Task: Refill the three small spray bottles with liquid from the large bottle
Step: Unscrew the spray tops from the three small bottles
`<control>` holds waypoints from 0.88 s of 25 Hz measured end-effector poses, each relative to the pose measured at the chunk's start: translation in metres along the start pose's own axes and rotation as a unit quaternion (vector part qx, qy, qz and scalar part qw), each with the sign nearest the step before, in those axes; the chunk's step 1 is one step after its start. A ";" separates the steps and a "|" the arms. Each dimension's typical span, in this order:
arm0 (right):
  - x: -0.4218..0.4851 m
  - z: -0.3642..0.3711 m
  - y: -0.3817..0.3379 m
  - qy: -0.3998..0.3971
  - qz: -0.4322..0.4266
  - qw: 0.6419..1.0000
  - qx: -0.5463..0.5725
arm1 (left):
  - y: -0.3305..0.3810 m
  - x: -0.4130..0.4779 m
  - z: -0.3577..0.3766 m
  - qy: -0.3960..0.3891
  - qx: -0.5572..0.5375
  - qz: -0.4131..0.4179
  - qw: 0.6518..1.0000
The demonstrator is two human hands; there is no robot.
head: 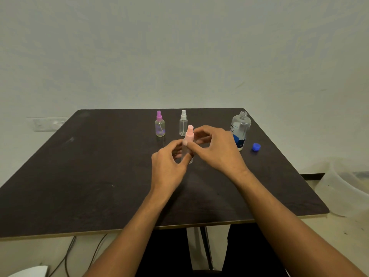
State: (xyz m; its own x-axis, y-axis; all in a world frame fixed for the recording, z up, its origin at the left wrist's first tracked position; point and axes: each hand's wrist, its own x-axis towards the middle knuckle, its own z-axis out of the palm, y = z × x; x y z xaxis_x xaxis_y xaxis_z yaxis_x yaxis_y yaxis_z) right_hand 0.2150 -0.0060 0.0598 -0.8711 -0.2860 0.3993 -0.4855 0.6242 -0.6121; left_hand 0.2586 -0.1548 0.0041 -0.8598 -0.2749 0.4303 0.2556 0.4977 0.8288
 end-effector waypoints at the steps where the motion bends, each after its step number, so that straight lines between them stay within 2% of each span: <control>1: 0.004 -0.005 -0.003 0.004 -0.006 1.000 -0.014 | 0.000 -0.001 -0.001 0.000 0.004 -0.001 1.000; 7: 0.031 -0.024 -0.024 -0.070 -0.035 0.988 -0.134 | 0.000 -0.007 0.000 -0.003 0.025 0.003 1.000; 11: 0.038 -0.027 -0.028 -0.108 -0.035 0.981 -0.156 | -0.003 -0.010 0.000 0.002 0.032 0.012 0.999; 14: 0.038 -0.028 -0.028 -0.126 -0.065 0.974 -0.179 | -0.004 -0.011 0.001 -0.005 0.043 0.012 0.999; 16: 0.037 -0.030 -0.029 -0.154 -0.094 0.966 -0.183 | -0.004 -0.011 0.001 -0.015 0.046 0.006 0.999; 20: 0.038 -0.039 -0.029 -0.261 -0.167 0.936 -0.164 | -0.004 -0.012 -0.001 -0.021 0.021 -0.010 1.000; 22: 0.038 -0.040 -0.029 -0.264 -0.181 0.937 -0.138 | -0.005 -0.012 -0.002 -0.019 0.017 -0.012 1.000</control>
State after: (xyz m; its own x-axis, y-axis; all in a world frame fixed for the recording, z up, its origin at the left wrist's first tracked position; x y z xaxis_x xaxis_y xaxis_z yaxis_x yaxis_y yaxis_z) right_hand 0.1984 -0.0061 0.1197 -0.6032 -0.7901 0.1089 -0.7824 0.5597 -0.2730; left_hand 0.2681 -0.1554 -0.0040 -0.8823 -0.2554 0.3954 0.2198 0.5193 0.8258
